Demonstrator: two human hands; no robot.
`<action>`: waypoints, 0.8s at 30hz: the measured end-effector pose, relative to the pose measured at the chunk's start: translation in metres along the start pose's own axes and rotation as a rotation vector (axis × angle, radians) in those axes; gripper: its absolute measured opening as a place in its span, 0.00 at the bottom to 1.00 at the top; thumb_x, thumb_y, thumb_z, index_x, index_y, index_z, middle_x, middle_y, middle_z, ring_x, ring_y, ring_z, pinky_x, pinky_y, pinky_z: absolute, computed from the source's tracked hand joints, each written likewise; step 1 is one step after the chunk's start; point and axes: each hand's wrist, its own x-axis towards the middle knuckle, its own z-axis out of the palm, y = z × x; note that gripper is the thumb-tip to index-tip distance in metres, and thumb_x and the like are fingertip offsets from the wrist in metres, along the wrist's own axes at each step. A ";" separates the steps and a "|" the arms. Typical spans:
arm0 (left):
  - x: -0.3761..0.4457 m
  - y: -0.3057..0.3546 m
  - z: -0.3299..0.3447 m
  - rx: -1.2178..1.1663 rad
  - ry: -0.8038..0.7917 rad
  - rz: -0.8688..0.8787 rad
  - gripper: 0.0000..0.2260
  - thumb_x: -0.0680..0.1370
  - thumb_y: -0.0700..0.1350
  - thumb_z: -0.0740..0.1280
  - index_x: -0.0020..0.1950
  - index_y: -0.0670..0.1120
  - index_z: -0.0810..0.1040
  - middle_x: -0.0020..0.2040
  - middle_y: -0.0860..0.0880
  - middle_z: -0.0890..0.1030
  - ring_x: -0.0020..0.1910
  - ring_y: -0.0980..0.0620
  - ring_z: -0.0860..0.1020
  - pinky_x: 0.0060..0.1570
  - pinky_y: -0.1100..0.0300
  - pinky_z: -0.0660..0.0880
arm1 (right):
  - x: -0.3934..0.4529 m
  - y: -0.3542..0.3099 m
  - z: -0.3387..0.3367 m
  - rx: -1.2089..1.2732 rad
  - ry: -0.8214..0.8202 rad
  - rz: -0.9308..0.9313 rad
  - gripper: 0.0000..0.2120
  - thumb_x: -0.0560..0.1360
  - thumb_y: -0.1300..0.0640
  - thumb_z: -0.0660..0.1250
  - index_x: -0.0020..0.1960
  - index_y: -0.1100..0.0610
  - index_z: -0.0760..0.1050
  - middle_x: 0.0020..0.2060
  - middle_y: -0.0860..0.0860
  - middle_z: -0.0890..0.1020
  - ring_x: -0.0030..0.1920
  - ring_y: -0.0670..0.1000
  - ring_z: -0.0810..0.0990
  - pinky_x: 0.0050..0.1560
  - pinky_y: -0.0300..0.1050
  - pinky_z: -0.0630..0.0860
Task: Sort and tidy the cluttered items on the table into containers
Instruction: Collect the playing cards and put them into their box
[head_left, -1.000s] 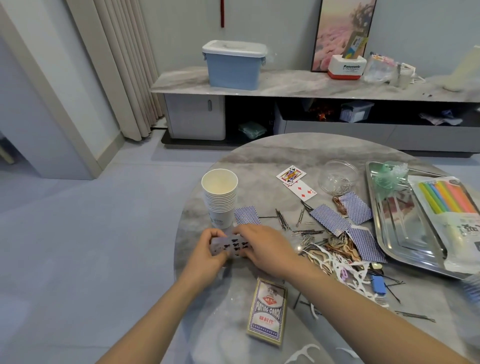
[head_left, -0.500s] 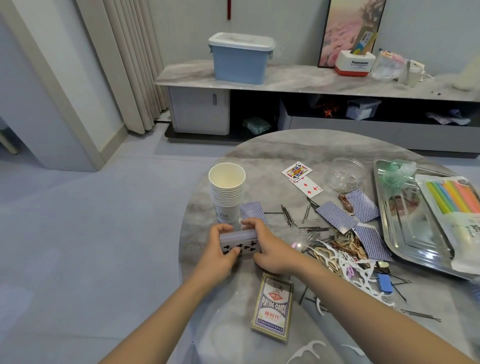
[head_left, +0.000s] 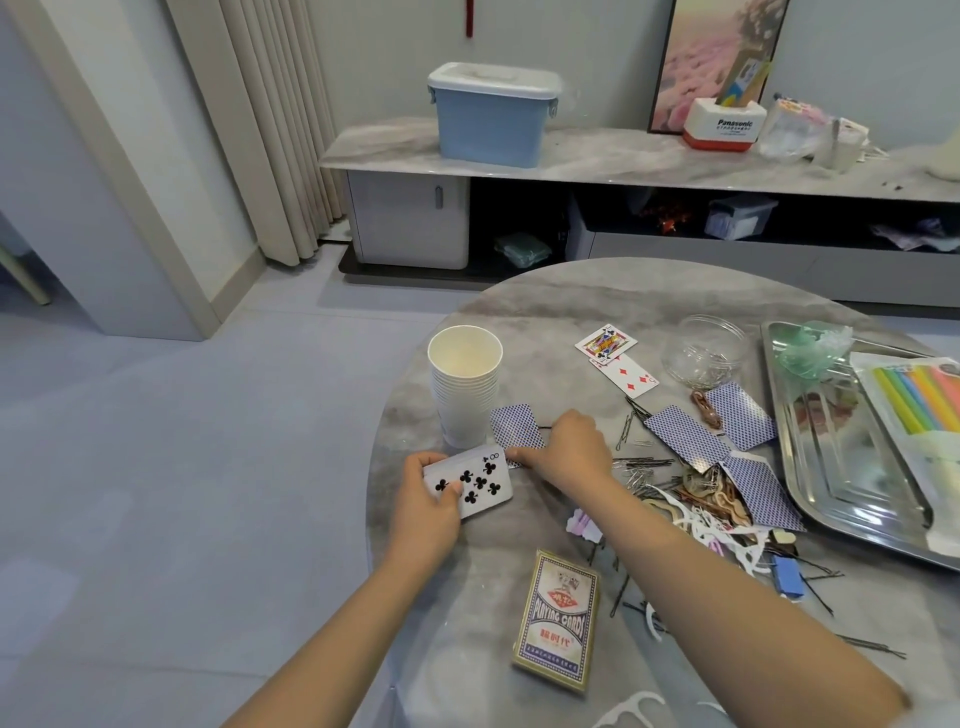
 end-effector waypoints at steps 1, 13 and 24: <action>0.000 0.000 0.000 -0.001 0.007 -0.011 0.10 0.78 0.36 0.63 0.55 0.48 0.68 0.47 0.51 0.76 0.47 0.51 0.76 0.48 0.57 0.74 | 0.002 -0.003 0.002 -0.022 -0.010 -0.013 0.35 0.62 0.37 0.75 0.57 0.61 0.70 0.56 0.57 0.76 0.56 0.59 0.77 0.46 0.47 0.73; 0.002 0.003 -0.007 -0.016 -0.076 -0.148 0.10 0.78 0.40 0.65 0.57 0.51 0.69 0.49 0.52 0.78 0.43 0.56 0.76 0.40 0.62 0.74 | -0.020 0.012 -0.014 0.481 0.026 -0.047 0.09 0.72 0.58 0.71 0.45 0.53 0.70 0.35 0.47 0.73 0.39 0.50 0.75 0.33 0.38 0.68; 0.015 0.015 -0.011 -0.092 -0.225 -0.325 0.08 0.78 0.43 0.58 0.41 0.48 0.75 0.36 0.47 0.77 0.36 0.48 0.73 0.37 0.58 0.69 | -0.066 0.046 0.018 0.463 0.181 -0.605 0.09 0.70 0.65 0.72 0.48 0.55 0.84 0.46 0.46 0.84 0.50 0.30 0.75 0.54 0.22 0.67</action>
